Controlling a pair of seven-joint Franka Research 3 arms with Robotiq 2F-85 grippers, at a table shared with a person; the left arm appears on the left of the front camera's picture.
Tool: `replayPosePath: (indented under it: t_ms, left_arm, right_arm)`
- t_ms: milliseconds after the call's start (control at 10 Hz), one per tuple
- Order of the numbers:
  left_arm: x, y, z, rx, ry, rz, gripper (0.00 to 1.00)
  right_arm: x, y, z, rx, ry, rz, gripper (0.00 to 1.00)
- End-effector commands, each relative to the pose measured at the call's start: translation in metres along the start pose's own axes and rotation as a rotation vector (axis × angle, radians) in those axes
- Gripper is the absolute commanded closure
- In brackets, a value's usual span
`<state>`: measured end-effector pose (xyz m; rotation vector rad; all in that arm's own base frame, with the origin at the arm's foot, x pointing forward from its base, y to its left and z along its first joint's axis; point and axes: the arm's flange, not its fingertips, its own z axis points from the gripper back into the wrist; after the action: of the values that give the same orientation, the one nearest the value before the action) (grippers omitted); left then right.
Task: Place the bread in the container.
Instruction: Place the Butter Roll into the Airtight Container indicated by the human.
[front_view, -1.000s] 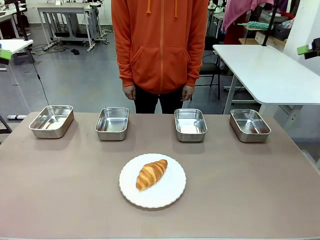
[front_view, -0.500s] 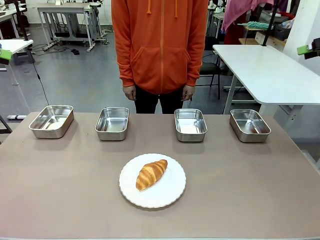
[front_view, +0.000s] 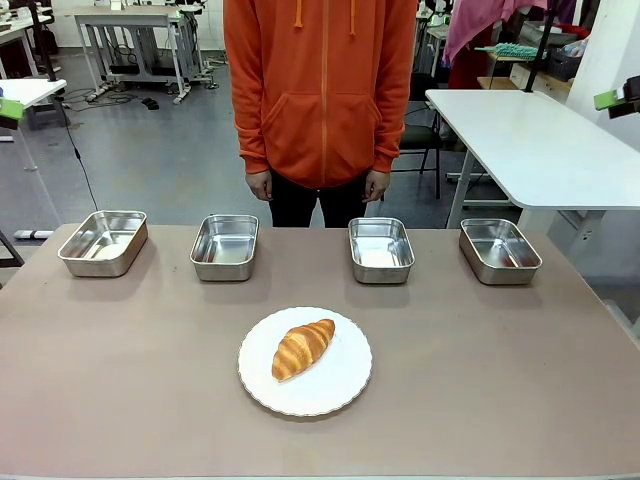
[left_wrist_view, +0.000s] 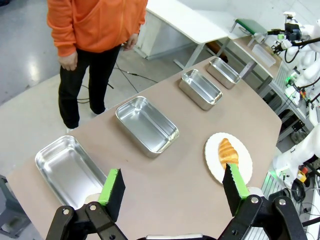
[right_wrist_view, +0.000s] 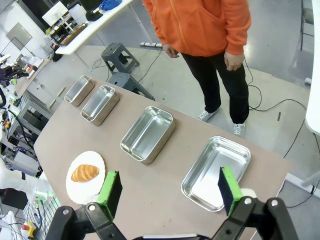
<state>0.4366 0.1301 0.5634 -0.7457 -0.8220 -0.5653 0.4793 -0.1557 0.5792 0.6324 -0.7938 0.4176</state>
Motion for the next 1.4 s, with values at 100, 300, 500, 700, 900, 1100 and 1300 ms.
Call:
replayPosePath:
  t_ms: [100, 300, 500, 700, 900, 1100, 1300]
  left_arm:
    - [0.0010, -0.0002, 0.0018, -0.001, -0.018, -0.002, 0.00]
    - [0.0010, -0.0002, 0.0018, -0.001, -0.018, -0.002, 0.00]
    - [0.0010, -0.0002, 0.0018, -0.001, -0.018, -0.002, 0.00]
    - [0.0010, -0.0002, 0.0018, -0.001, -0.018, -0.002, 0.00]
    - [0.0010, -0.0002, 0.0018, -0.001, -0.018, -0.002, 0.00]
    - [0.0010, -0.0002, 0.0018, -0.001, -0.018, -0.002, 0.00]
    - [0.0010, -0.0002, 0.0018, -0.001, -0.018, -0.002, 0.00]
  right_arm:
    - [0.0016, 0.0031, 0.0003, 0.000, -0.006, 0.005, 0.00]
    - [0.0016, 0.0031, 0.0003, 0.000, -0.006, 0.005, 0.00]
    - [0.0016, 0.0031, 0.0003, 0.000, -0.006, 0.005, 0.00]
    - [0.0016, 0.0031, 0.0003, 0.000, -0.006, 0.005, 0.00]
    - [0.0016, 0.0031, 0.0003, 0.000, -0.006, 0.005, 0.00]
    - [0.0016, 0.0031, 0.0003, 0.000, -0.006, 0.005, 0.00]
    - [0.0016, 0.0031, 0.0003, 0.000, -0.006, 0.005, 0.00]
